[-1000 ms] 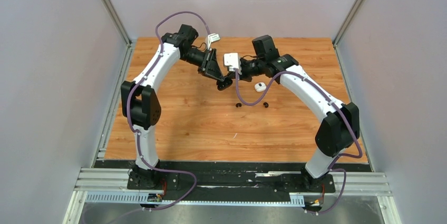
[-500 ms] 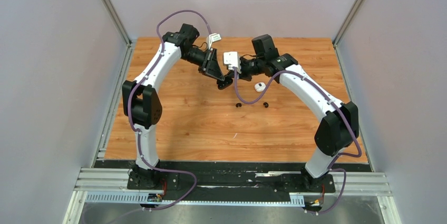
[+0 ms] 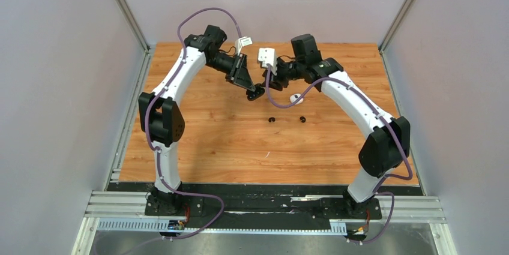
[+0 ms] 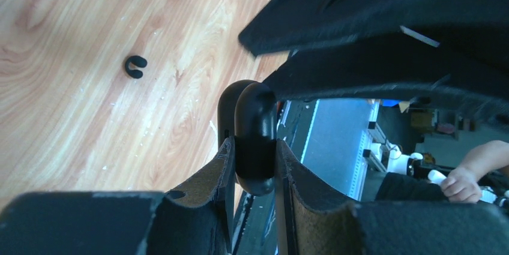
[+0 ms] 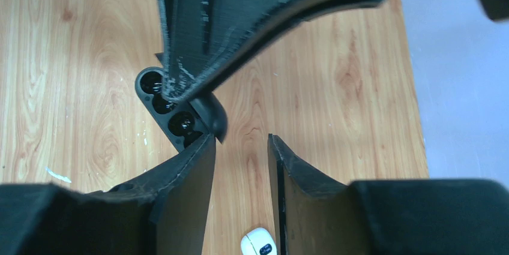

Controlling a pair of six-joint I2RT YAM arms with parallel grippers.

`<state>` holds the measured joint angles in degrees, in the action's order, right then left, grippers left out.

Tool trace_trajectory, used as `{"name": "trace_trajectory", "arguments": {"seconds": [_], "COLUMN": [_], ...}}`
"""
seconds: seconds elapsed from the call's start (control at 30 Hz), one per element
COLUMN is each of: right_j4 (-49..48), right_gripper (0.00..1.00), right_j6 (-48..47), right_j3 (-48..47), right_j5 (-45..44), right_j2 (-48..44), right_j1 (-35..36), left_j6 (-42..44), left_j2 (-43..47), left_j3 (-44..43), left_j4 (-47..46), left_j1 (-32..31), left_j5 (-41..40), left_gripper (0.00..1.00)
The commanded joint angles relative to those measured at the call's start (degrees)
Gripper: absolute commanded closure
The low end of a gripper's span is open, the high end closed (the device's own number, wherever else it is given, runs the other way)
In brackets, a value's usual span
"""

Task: Insert the wireless bluetooth earbuds into the charging case
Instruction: Pick up the earbud from the center of the board.

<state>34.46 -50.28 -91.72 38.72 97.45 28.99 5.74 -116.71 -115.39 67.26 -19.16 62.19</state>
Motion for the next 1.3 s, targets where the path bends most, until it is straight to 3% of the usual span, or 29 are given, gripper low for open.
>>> {"name": "trace_trajectory", "arguments": {"seconds": [0.0,0.2,0.43,0.6,0.97,1.27], "right_j4": [-2.3,-0.9,2.8,0.0,-2.2,-1.2], "right_gripper": [0.58,0.52,0.69,0.71,0.73,0.65], "right_j6": [8.2,17.3,31.9,35.1,41.0,41.0], "right_j3": [-5.3,1.8,18.1,25.4,22.6,17.8], "right_j5": [3.3,8.4,-0.5,-6.7,-7.9,-10.7], "right_j2": [-4.3,-8.9,-8.6,-5.8,5.6,11.3], "right_j1": [-3.7,-11.1,-20.4,-24.8,-25.1,-22.6], "left_j6": [3.3,5.2,5.8,5.9,5.6,6.2], "left_j2": [1.8,2.1,2.6,3.4,4.7,6.4], "left_j3": [-3.2,-2.7,-2.4,-0.8,1.6,3.8], "left_j4": [1.8,2.4,3.0,2.8,2.3,2.0], "left_j1": [-0.5,-0.4,-0.4,-0.4,-0.4,0.1], "left_j5": [-0.4,-1.9,-1.9,-1.6,-1.6,-1.5], "left_gripper": [1.0,1.0,1.0,1.0,1.0,1.0]}}
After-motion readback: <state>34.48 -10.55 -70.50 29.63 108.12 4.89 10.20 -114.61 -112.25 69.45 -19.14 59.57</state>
